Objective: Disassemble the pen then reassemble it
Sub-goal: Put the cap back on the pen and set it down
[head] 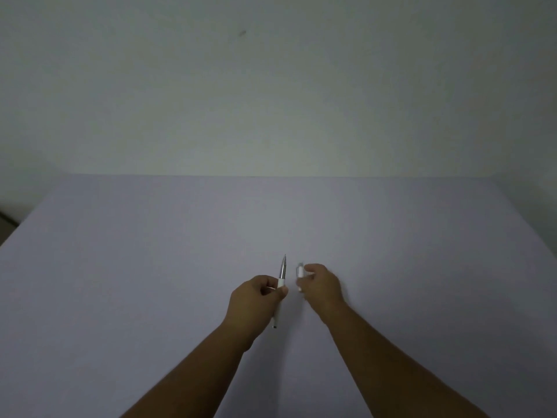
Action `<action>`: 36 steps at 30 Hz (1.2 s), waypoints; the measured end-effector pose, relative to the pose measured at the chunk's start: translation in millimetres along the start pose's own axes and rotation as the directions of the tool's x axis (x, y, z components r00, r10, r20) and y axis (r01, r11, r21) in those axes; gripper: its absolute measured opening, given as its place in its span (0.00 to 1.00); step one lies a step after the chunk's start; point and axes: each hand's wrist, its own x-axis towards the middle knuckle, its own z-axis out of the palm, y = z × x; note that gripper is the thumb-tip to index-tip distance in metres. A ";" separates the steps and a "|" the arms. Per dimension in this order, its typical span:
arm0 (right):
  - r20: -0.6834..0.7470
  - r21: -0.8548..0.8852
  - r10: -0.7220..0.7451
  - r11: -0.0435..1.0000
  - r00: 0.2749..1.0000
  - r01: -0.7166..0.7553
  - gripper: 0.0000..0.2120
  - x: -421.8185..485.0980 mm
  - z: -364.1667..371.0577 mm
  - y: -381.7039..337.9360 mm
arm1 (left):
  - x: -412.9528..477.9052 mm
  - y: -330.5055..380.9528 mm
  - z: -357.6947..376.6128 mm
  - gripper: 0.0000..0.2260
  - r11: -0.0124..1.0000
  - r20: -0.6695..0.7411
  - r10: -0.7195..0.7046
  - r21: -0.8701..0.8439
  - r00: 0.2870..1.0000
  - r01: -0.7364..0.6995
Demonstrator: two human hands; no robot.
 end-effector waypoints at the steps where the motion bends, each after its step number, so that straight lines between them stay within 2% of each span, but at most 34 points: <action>1: 0.038 0.242 0.046 0.969 0.998 -0.054 0.11 -1.0 -8.2 -9.9 | -0.4 0.7 0.6 0.04 1.000 0.005 0.000 0.003 1.000 0.000; 3: 0.132 0.592 0.050 0.797 0.990 -0.119 0.05 -4.2 -27.4 -28.8 | -2.1 3.6 2.8 0.04 1.000 0.019 0.006 0.018 1.000 -0.007; 4: 0.151 0.673 0.013 0.731 0.988 -0.113 0.05 -6.5 -37.3 -36.7 | -3.6 5.8 4.6 0.04 0.999 0.029 0.013 0.031 0.999 -0.014; 6: 0.174 0.725 -0.073 0.685 0.982 -0.078 0.06 -12.3 -54.0 -49.8 | -7.0 11.3 9.3 0.04 0.998 0.049 0.034 0.051 0.998 -0.036; 12: 0.182 0.548 -0.183 0.834 0.966 0.055 0.08 -29.0 -74.9 -58.9 | -17.3 27.0 16.9 0.04 0.995 0.071 0.089 0.048 0.994 -0.092; 20: 0.261 0.436 -0.260 0.891 0.930 0.126 0.09 -47.8 -80.9 -48.9 | -24.6 34.0 18.8 0.06 0.990 0.054 0.125 0.065 0.991 -0.129; 26: 0.236 0.366 -0.212 0.924 0.948 0.116 0.02 -50.2 -69.6 -41.9 | -26.3 27.1 29.3 0.07 0.973 -0.027 0.171 0.164 0.985 -0.165; 30: 0.225 0.338 -0.183 0.936 0.957 0.100 0.02 -45.8 -65.6 -39.5 | -21.3 22.6 35.3 0.08 0.963 -0.055 0.205 0.188 0.977 -0.192; 34: 0.202 0.272 -0.146 0.958 0.968 0.088 0.02 -36.5 -65.2 -32.7 | -6.6 18.1 36.2 0.09 0.975 0.017 0.122 0.184 0.992 -0.123; 36: 0.123 0.322 -0.082 0.946 0.989 0.038 0.03 -27.6 -66.1 -23.0 | 2.6 14.4 40.5 0.09 0.982 0.037 0.071 0.172 0.997 -0.076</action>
